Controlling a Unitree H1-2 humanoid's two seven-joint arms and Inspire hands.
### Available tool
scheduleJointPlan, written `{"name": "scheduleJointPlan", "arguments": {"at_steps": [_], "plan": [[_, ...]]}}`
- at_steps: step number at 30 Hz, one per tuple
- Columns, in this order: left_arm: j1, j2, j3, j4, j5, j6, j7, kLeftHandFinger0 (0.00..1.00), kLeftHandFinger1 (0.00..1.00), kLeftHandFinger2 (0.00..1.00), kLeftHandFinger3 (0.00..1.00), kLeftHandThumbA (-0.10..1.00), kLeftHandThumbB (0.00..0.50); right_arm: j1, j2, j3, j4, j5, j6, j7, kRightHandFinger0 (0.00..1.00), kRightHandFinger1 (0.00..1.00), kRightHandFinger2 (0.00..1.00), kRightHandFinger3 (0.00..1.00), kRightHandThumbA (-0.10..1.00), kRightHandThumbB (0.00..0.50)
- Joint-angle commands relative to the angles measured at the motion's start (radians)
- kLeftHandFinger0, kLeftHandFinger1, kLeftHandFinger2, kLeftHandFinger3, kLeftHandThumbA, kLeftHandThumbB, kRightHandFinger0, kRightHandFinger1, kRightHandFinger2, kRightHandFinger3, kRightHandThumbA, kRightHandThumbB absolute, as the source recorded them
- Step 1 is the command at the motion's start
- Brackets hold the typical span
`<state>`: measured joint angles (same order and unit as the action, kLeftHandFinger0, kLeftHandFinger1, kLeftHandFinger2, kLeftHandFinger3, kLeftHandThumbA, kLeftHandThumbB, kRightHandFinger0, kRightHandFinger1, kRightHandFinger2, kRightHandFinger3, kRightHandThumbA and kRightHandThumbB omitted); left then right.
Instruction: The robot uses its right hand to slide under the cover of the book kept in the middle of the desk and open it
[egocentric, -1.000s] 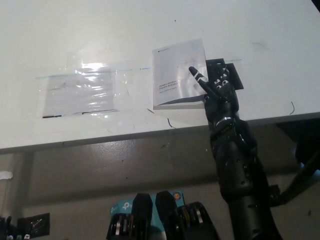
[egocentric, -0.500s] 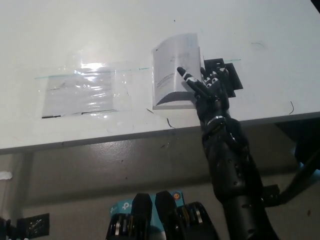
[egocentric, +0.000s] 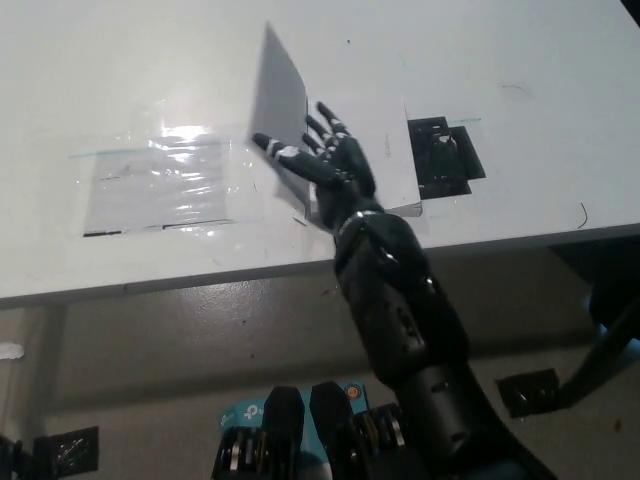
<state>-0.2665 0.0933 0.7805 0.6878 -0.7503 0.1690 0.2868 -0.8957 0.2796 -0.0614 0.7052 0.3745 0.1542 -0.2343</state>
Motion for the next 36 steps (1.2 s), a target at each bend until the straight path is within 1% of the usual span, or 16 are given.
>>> {"name": "scheduleJointPlan", "arguments": {"at_steps": [1,2,4,6,8,12,19,21,24,26,28,29,32,33,35,36], "plan": [[0.004,0.018,-0.009,-0.046,0.008,0.014,0.02,0.88,0.97,1.0,1.0,0.98,0.0,-0.094,0.015,0.033,0.021,-0.053,-0.04,0.065,0.97,1.0,0.98,1.0,1.0,0.281],[-0.004,0.019,-0.006,-0.038,0.009,0.012,0.034,0.87,0.95,1.0,1.0,0.96,0.0,-0.111,0.011,0.039,0.044,-0.065,-0.043,0.063,0.96,1.0,0.98,1.0,1.0,0.279],[-0.005,0.025,-0.01,-0.022,0.007,0.004,0.006,0.9,0.99,1.0,1.0,0.98,0.0,-0.116,0.009,0.037,0.057,-0.069,-0.048,0.062,0.96,1.0,0.98,1.0,1.0,0.267],[-0.01,0.024,-0.003,-0.021,0.009,0.0,0.03,0.83,0.94,1.0,1.0,0.91,0.0,-0.104,0.006,0.042,0.073,-0.078,-0.064,0.077,0.96,1.0,0.99,1.0,1.0,0.265],[-0.005,0.023,-0.007,-0.037,0.013,0.007,0.036,0.8,0.93,1.0,1.0,0.9,0.0,-0.089,-0.001,0.051,0.096,-0.095,-0.086,0.088,0.95,1.0,0.97,1.0,1.0,0.282],[-0.01,0.032,-0.008,-0.022,0.01,0.004,0.021,0.79,0.92,1.0,1.0,0.89,0.0,-0.077,-0.005,0.055,0.147,-0.118,-0.1,0.089,0.91,0.99,0.96,1.0,1.0,0.259],[-0.023,0.033,-0.015,-0.027,0.018,0.008,0.04,0.83,0.93,0.98,1.0,0.94,0.0,-0.083,-0.026,0.1,0.213,-0.18,-0.143,0.135,0.91,1.0,0.99,1.0,1.0,0.242],[-0.029,0.038,-0.015,-0.018,0.023,0.006,0.053,0.85,0.92,0.97,1.0,0.91,0.0,-0.081,-0.035,0.135,0.254,-0.212,-0.141,0.148,0.9,1.0,0.98,1.0,1.0,0.249],[-0.036,0.041,-0.014,-0.015,0.025,0.008,0.071,0.8,0.86,0.93,1.0,0.87,0.0,-0.085,-0.039,0.149,0.303,-0.223,-0.15,0.142,0.86,0.95,0.93,1.0,1.0,0.251],[-0.029,0.034,-0.024,-0.039,0.027,0.012,0.06,0.83,0.91,0.97,1.0,0.9,0.0,-0.095,-0.041,0.151,0.356,-0.231,-0.177,0.141,0.87,0.93,0.91,1.0,1.0,0.253],[-0.028,0.031,-0.02,-0.057,0.015,0.031,0.069,0.85,0.95,1.0,1.0,0.91,0.0,-0.105,-0.046,0.169,0.391,-0.253,-0.184,0.15,0.91,0.96,0.92,1.0,1.0,0.265],[-0.029,0.033,-0.019,-0.053,0.011,0.032,0.063,0.88,0.97,1.0,1.0,0.93,0.0,-0.106,-0.044,0.167,0.402,-0.25,-0.189,0.157,0.89,0.94,0.91,1.0,1.0,0.258],[-0.035,0.032,-0.014,-0.056,0.016,0.033,0.092,0.83,0.92,0.98,1.0,0.91,0.0,-0.109,-0.041,0.161,0.399,-0.252,-0.194,0.163,0.84,0.93,0.91,1.0,1.0,0.25],[-0.034,0.029,-0.012,-0.061,0.018,0.035,0.103,0.81,0.9,0.95,1.0,0.89,0.0,-0.111,-0.041,0.16,0.4,-0.254,-0.198,0.165,0.84,0.93,0.92,1.0,1.0,0.264],[-0.02,0.024,-0.012,-0.073,0.01,0.04,0.088,0.86,0.93,0.98,1.0,0.9,0.0,-0.111,-0.039,0.158,0.395,-0.259,-0.194,0.164,0.84,0.93,0.93,1.0,1.0,0.249],[-0.027,0.028,-0.009,-0.062,0.013,0.038,0.1,0.86,0.92,0.95,1.0,0.89,0.0,-0.118,-0.039,0.138,0.379,-0.244,-0.187,0.16,0.86,0.91,0.91,1.0,1.0,0.251]]}}
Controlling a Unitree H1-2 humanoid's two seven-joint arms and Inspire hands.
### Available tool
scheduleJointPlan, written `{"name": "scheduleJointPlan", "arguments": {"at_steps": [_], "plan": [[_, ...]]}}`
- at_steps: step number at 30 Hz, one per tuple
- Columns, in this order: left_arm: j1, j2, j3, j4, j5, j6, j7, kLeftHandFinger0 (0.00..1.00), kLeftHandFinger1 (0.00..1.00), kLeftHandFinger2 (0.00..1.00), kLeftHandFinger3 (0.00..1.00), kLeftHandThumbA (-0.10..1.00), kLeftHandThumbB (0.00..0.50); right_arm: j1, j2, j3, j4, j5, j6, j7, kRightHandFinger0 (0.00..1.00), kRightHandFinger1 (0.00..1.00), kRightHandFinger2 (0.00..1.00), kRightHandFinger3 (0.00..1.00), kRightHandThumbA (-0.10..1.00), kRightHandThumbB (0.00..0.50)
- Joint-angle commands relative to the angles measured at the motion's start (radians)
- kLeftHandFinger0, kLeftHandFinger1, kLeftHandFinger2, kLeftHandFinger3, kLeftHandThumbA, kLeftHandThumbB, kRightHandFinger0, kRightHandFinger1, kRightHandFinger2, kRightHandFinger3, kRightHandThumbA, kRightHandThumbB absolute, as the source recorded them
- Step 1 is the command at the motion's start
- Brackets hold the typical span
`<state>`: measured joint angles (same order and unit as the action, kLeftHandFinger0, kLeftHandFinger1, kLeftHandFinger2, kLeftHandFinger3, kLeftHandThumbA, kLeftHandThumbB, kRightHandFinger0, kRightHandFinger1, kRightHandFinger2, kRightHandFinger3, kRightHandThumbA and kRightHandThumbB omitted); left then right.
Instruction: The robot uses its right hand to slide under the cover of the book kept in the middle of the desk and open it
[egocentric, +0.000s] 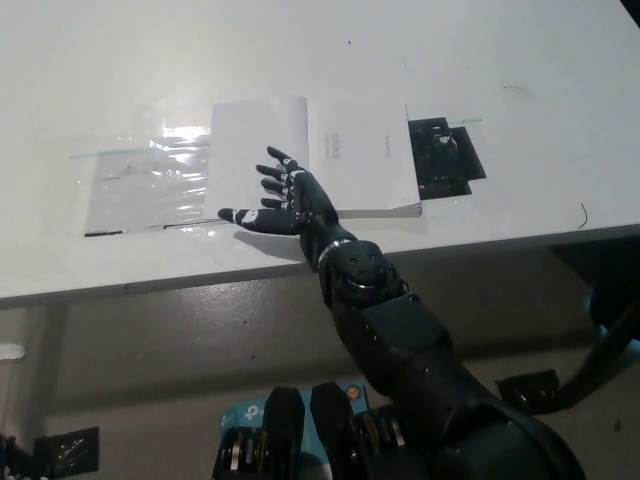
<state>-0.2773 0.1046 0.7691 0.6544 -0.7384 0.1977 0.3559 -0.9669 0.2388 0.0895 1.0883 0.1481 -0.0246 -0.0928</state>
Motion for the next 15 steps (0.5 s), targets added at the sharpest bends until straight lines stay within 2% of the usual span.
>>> {"name": "scheduleJointPlan", "arguments": {"at_steps": [1,3,4,5,6,8,9,10,11,14,15], "plan": [[-0.014,0.017,0.002,-0.024,0.0,0.004,0.021,0.87,0.92,0.96,1.0,0.9,0.0,-0.044,0.006,-0.035,-0.024,0.004,-0.001,0.024,0.87,0.92,0.91,1.0,1.0,0.268],[-0.021,0.025,-0.001,0.001,0.012,-0.009,0.026,0.82,0.87,0.92,0.98,0.86,0.0,-0.04,0.008,-0.046,-0.055,0.006,0.011,0.027,0.88,0.93,0.92,1.0,1.0,0.253],[-0.02,0.024,0.001,-0.002,0.005,-0.008,0.018,0.87,0.9,0.94,0.99,0.86,0.0,-0.036,0.006,-0.052,-0.076,0.012,0.004,0.043,0.89,0.95,0.95,1.0,1.0,0.235],[-0.019,0.026,-0.004,-0.001,0.011,-0.002,0.02,0.84,0.9,0.94,0.99,0.89,0.0,-0.027,0.01,-0.065,-0.13,0.021,0.038,0.029,0.87,0.94,0.94,1.0,1.0,0.229],[-0.017,0.026,-0.004,0.001,0.008,-0.005,0.011,0.84,0.91,0.95,0.99,0.89,0.0,-0.016,0.013,-0.082,-0.185,0.039,0.072,0.032,0.89,0.95,0.95,1.0,1.0,0.216],[-0.018,0.026,-0.003,0.01,0.006,-0.013,0.003,0.84,0.91,0.96,1.0,0.9,0.0,-0.007,0.017,-0.101,-0.24,0.048,0.111,0.03,0.89,0.94,0.95,1.0,1.0,0.232],[-0.019,0.03,-0.011,0.018,0.021,-0.017,0.009,0.81,0.89,0.93,0.99,0.91,0.0,0.003,0.023,-0.119,-0.286,0.064,0.137,0.028,0.89,0.93,0.95,1.0,1.0,0.235],[-0.013,0.023,-0.009,0.01,0.013,-0.017,-0.003,0.82,0.9,0.96,1.0,0.91,0.0,0.012,0.027,-0.133,-0.335,0.073,0.17,0.018,0.88,0.93,0.95,1.0,1.0,0.243],[-0.009,0.021,-0.007,0.005,0.007,-0.017,-0.01,0.83,0.93,0.97,1.0,0.92,0.0,0.019,0.031,-0.146,-0.372,0.088,0.189,0.018,0.88,0.93,0.95,1.0,1.0,0.222],[0.005,0.011,-0.003,-0.023,-0.006,-0.003,-0.017,0.83,0.95,1.0,1.0,0.95,0.0,0.056,0.048,-0.224,-0.582,0.181,0.302,-0.002,0.86,0.89,0.91,1.0,1.0,0.209],[0.003,0.014,-0.002,-0.016,-0.007,-0.008,-0.021,0.84,0.97,1.0,1.0,0.96,0.0,0.073,0.052,-0.249,-0.65,0.216,0.325,-0.001,0.87,0.9,0.91,1.0,1.0,0.214]]}}
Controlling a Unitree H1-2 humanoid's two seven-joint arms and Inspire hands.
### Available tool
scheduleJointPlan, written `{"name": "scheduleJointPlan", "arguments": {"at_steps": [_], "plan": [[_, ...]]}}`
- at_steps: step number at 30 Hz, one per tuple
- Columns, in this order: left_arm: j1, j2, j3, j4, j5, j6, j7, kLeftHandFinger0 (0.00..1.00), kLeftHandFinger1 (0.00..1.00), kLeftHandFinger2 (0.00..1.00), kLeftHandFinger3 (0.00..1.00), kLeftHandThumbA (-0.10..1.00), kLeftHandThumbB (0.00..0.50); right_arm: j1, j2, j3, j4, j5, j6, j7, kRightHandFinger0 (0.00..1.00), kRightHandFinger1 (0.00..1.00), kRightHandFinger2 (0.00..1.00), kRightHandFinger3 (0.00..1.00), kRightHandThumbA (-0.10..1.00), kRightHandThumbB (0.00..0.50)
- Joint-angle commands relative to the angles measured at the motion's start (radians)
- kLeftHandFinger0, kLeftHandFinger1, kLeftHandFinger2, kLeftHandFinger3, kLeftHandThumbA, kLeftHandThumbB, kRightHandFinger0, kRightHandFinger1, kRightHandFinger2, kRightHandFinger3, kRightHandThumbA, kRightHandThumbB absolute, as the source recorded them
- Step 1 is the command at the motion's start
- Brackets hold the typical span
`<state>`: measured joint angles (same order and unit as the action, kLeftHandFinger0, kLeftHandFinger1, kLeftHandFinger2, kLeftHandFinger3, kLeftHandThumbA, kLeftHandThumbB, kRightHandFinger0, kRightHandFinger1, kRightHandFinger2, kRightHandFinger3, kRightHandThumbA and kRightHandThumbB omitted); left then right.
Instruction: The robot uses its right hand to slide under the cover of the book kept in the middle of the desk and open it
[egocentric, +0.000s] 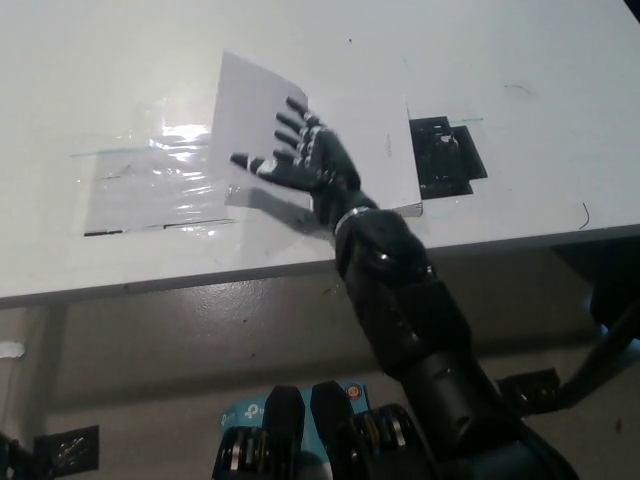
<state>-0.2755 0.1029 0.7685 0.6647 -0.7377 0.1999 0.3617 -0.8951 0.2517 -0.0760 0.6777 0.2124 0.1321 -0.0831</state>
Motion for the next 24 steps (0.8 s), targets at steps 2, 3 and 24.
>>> {"name": "scheduleJointPlan", "arguments": {"at_steps": [2,3,24], "plan": [[0.001,0.017,-0.003,-0.02,-0.013,-0.011,-0.044,0.9,1.0,1.0,1.0,1.0,0.0,0.024,0.054,-0.132,-0.354,0.213,0.235,-0.042,0.89,0.9,0.9,1.0,1.0,0.223],[0.003,0.017,-0.002,-0.021,-0.016,-0.01,-0.049,0.9,1.0,1.0,1.0,1.0,0.0,0.028,0.059,-0.142,-0.376,0.223,0.25,-0.048,0.89,0.9,0.9,1.0,1.0,0.222],[0.03,0.002,-0.003,-0.022,-0.018,-0.02,-0.079,0.98,1.0,1.0,1.0,1.0,0.0,0.35,-0.093,-0.494,-0.82,0.403,0.236,-0.183,1.0,1.0,0.98,1.0,1.0,0.265]]}}
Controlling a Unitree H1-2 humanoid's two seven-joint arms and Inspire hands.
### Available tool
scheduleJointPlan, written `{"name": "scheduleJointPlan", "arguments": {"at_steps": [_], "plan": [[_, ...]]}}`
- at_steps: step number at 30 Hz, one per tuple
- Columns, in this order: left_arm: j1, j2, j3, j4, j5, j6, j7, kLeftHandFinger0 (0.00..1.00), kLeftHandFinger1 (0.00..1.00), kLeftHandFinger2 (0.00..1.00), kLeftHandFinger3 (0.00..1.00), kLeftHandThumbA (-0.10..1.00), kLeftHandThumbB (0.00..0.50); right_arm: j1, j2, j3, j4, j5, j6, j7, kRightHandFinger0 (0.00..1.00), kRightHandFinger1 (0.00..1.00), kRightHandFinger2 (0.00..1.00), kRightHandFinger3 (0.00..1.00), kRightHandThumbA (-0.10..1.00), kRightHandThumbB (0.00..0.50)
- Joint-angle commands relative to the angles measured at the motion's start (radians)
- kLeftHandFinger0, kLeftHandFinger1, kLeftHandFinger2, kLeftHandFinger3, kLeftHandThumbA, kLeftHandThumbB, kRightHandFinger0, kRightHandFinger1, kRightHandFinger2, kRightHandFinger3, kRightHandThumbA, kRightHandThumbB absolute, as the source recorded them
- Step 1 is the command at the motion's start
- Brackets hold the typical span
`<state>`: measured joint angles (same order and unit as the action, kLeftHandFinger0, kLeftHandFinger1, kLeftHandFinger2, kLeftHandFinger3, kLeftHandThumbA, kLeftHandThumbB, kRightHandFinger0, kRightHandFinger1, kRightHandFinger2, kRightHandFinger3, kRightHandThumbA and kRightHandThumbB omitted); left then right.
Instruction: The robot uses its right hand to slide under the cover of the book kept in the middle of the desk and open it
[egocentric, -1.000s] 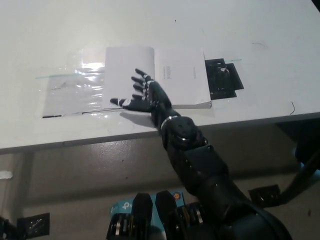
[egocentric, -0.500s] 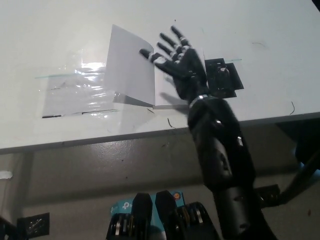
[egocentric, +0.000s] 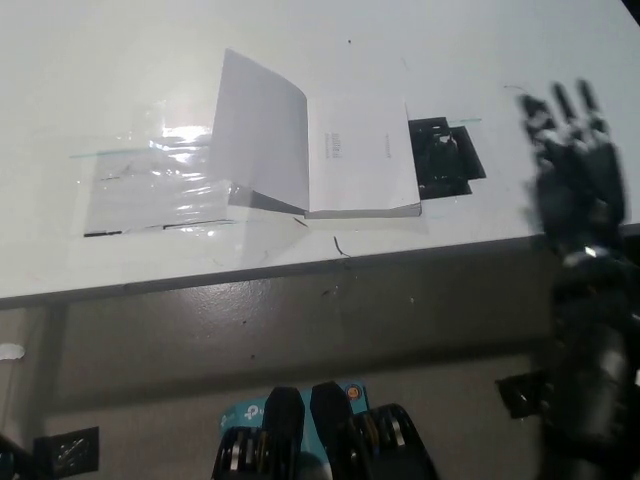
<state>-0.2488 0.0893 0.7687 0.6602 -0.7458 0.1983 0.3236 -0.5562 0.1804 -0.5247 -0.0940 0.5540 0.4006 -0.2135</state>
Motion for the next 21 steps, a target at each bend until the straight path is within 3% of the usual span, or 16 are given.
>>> {"name": "scheduleJointPlan", "arguments": {"at_steps": [1,3,5,6,9,13,15,16,19,21], "plan": [[0.007,0.015,-0.002,-0.021,-0.016,-0.012,-0.049,0.99,1.0,1.0,1.0,1.0,0.0,0.034,-0.046,-0.092,-0.033,0.094,-0.048,-0.051,1.0,1.0,1.0,1.0,1.0,0.244],[-0.002,0.02,0.007,-0.003,-0.021,-0.018,-0.047,0.97,1.0,1.0,1.0,1.0,0.0,0.038,-0.062,-0.123,-0.004,0.111,-0.072,-0.048,1.0,1.0,1.0,1.0,1.0,0.242],[-0.004,0.02,0.014,0.005,-0.025,-0.021,-0.046,0.99,1.0,1.0,1.0,1.0,0.0,0.04,-0.088,-0.165,0.051,0.108,-0.112,-0.055,1.0,1.0,1.0,1.0,1.0,0.266],[0.0,0.021,0.012,0.007,-0.025,-0.018,-0.058,0.95,1.0,1.0,1.0,1.0,0.0,0.041,-0.104,-0.198,0.084,0.114,-0.134,-0.07,1.0,1.0,1.0,1.0,1.0,0.288],[-0.01,0.028,0.021,0.036,-0.02,-0.024,-0.036,0.94,1.0,1.0,1.0,1.0,0.0,0.037,-0.123,-0.239,0.14,0.123,-0.164,-0.085,1.0,1.0,1.0,1.0,1.0,0.296],[-0.008,0.024,0.022,0.03,-0.025,-0.027,-0.047,0.97,1.0,1.0,1.0,1.0,0.002,0.042,-0.14,-0.253,0.223,0.106,-0.213,-0.075,1.0,1.0,1.0,1.0,1.0,0.264],[-0.008,0.025,0.023,0.032,-0.026,-0.025,-0.048,0.98,1.0,1.0,1.0,1.0,0.0,0.044,-0.142,-0.255,0.274,0.097,-0.236,-0.077,1.0,1.0,1.0,1.0,1.0,0.271],[-0.008,0.026,0.02,0.033,-0.024,-0.024,-0.049,0.97,1.0,1.0,1.0,1.0,0.0,0.047,-0.14,-0.253,0.286,0.093,-0.242,-0.079,1.0,1.0,1.0,1.0,1.0,0.287],[-0.023,0.031,0.023,0.054,-0.019,-0.033,-0.029,0.96,1.0,1.0,1.0,1.0,0.0,0.055,-0.136,-0.242,0.346,0.084,-0.278,-0.064,1.0,1.0,1.0,1.0,1.0,0.262],[-0.029,0.03,0.028,0.061,-0.02,-0.041,-0.022,0.89,0.97,1.0,1.0,0.97,0.0,0.065,-0.131,-0.228,0.389,0.068,-0.297,-0.057,1.0,1.0,1.0,1.0,1.0,0.274]]}}
